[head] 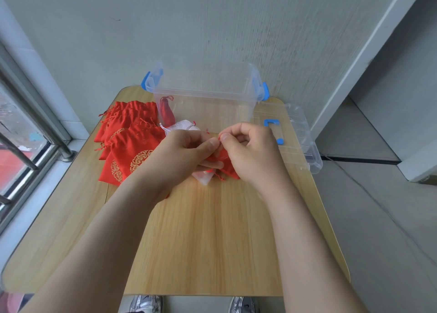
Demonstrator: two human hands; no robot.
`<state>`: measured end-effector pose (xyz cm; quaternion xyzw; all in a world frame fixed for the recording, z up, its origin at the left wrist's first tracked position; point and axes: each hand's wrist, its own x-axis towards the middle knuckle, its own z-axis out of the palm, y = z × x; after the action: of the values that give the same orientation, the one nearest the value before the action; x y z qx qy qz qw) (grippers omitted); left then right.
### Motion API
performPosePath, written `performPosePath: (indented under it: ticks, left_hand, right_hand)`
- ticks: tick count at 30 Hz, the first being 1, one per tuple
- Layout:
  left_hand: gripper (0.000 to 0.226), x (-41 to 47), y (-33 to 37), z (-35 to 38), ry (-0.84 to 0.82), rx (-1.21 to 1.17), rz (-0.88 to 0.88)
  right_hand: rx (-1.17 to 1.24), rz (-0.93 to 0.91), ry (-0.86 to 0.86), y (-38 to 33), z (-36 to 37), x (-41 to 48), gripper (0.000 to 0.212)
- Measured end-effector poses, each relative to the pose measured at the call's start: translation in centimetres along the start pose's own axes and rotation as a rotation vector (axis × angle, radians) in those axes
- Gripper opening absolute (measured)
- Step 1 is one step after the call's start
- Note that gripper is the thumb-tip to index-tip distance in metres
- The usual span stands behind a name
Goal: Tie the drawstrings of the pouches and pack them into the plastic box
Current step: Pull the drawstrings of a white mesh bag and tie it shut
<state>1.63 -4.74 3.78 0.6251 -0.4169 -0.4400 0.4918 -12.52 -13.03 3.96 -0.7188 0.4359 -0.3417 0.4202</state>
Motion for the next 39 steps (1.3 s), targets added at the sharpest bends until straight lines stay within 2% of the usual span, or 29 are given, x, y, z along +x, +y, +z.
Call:
performPosePath:
  ticks: [4,7,10,13,15,19,27,39]
  left_hand:
    - [0.034,0.2,0.0,0.0,0.018,-0.110,-0.069]
    - [0.027,0.3,0.0,-0.1,0.075,-0.050,-0.082]
    - [0.023,0.2,0.0,-0.2,0.073,0.076,-0.048]
    - [0.021,-0.1,0.2,-0.1,0.050,0.269,0.012]
    - [0.022,-0.2,0.3,-0.1,0.030,0.387,0.047]
    - [0.023,-0.6,0.7,-0.2,-0.049,0.452,0.075]
    - [0.020,-1.0,0.9,0.0,-0.155,0.371,0.073]
    - [0.028,-1.2,1.4,0.1,-0.130,0.198,0.064]
  right_hand:
    - [0.037,0.030,0.000,-0.3,-0.2,0.0,0.018]
    - [-0.147,-0.024,-0.002,-0.7,-0.6,-0.1,0.024]
    - [-0.288,-0.005,-0.077,-0.9,-0.5,-0.3,0.025]
    - [-0.147,0.062,-0.126,-1.1,-0.5,-0.3,0.020]
    - [-0.015,0.090,-0.164,-1.3,-0.7,-0.3,0.025]
    - [0.122,0.127,-0.205,-1.4,-1.2,-0.6,0.025]
    - [0.266,0.289,-0.103,-0.7,-1.4,-0.4,0.008]
    - [0.303,0.301,-0.047,-0.9,-1.4,-0.5,0.008]
